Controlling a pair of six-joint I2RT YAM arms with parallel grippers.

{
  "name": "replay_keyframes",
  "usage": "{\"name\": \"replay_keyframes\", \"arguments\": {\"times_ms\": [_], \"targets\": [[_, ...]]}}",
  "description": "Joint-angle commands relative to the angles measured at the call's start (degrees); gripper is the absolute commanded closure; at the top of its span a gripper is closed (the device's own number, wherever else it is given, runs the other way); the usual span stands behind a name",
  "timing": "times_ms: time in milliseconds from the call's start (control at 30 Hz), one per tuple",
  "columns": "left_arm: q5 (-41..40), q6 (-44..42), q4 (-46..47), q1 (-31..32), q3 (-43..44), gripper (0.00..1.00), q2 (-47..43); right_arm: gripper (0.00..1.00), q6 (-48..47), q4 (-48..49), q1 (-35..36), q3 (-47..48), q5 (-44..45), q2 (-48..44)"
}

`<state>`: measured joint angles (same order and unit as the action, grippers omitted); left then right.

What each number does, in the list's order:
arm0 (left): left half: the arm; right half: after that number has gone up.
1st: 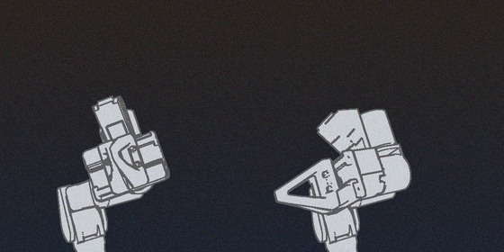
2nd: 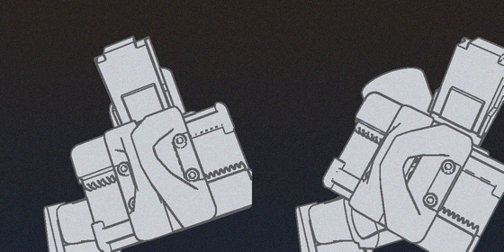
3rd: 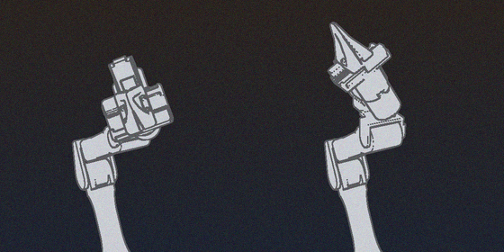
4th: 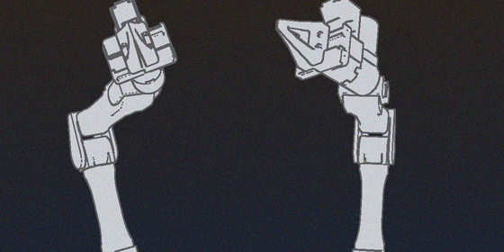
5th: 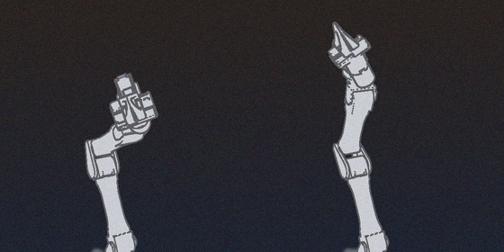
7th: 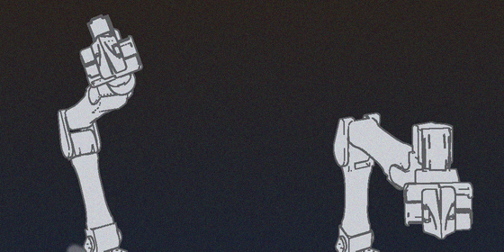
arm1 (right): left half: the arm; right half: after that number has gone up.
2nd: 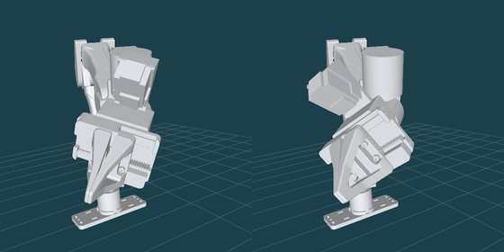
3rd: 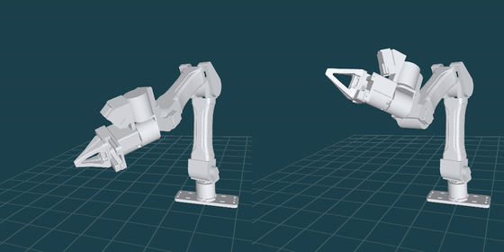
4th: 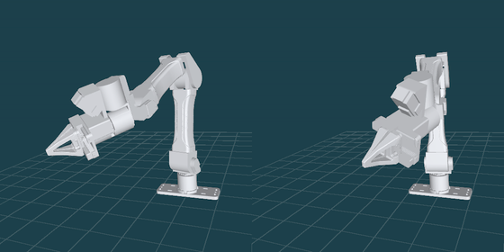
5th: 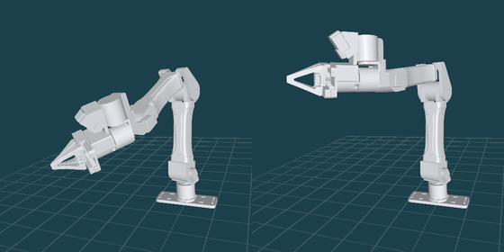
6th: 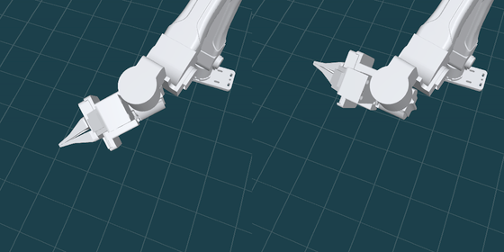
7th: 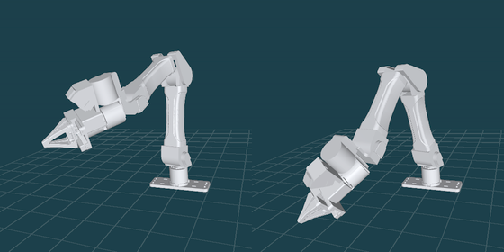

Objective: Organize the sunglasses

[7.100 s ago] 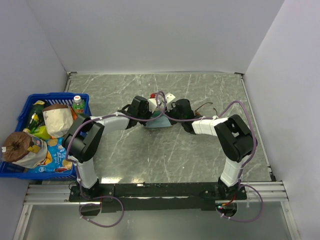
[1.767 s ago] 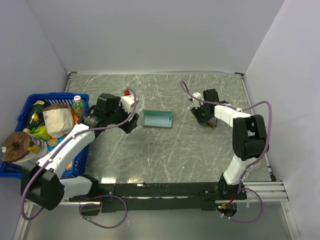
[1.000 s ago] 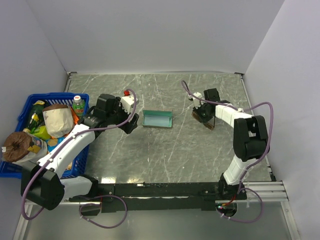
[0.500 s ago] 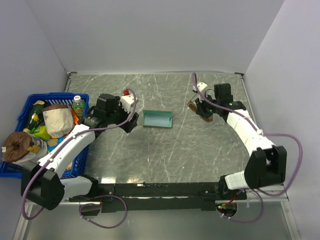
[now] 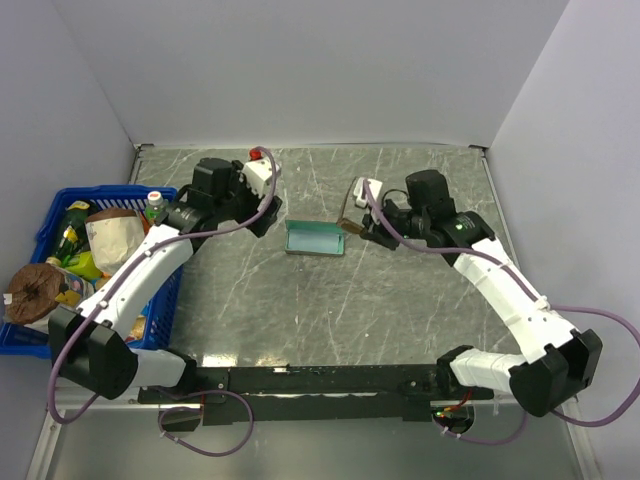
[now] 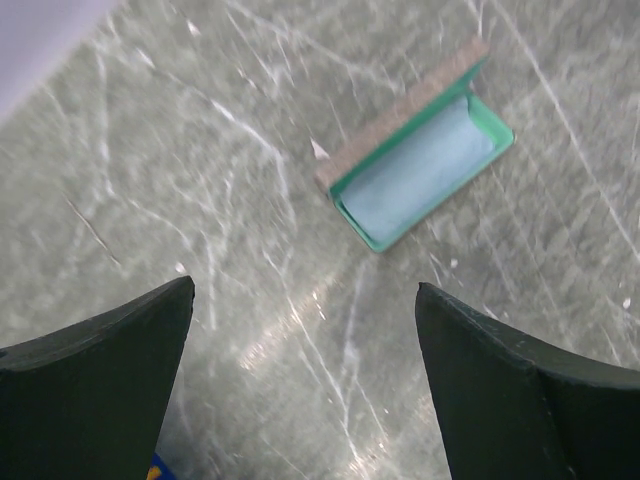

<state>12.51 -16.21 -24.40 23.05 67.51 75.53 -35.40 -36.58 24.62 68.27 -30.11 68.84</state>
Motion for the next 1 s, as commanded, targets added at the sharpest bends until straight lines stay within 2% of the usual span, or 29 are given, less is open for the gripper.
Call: {"name": "replay_keyframes", "arguments": {"times_ms": [0, 367, 700, 967], "targets": [[1.0, -1.6, 0.1, -0.2, 4.9, 0.04, 0.4, 1.00, -4.6, -2.5, 3.6, 0.5, -3.3, -3.7], [2.3, -2.1, -3.4, 0.9, 9.3, 0.04, 4.1, 1.00, -13.4, -5.8, 7.1, -5.8, -14.1, -7.3], [-5.6, -3.4, -7.5, 9.1, 14.0, 0.04, 8.5, 1.00, -15.5, -5.5, 8.1, -8.0, -14.3, -7.4], [-7.6, -3.5, -11.2, 13.9, 18.2, 0.03, 12.4, 1.00, -15.6, -5.1, 8.2, -8.3, -13.3, -7.1]]}}
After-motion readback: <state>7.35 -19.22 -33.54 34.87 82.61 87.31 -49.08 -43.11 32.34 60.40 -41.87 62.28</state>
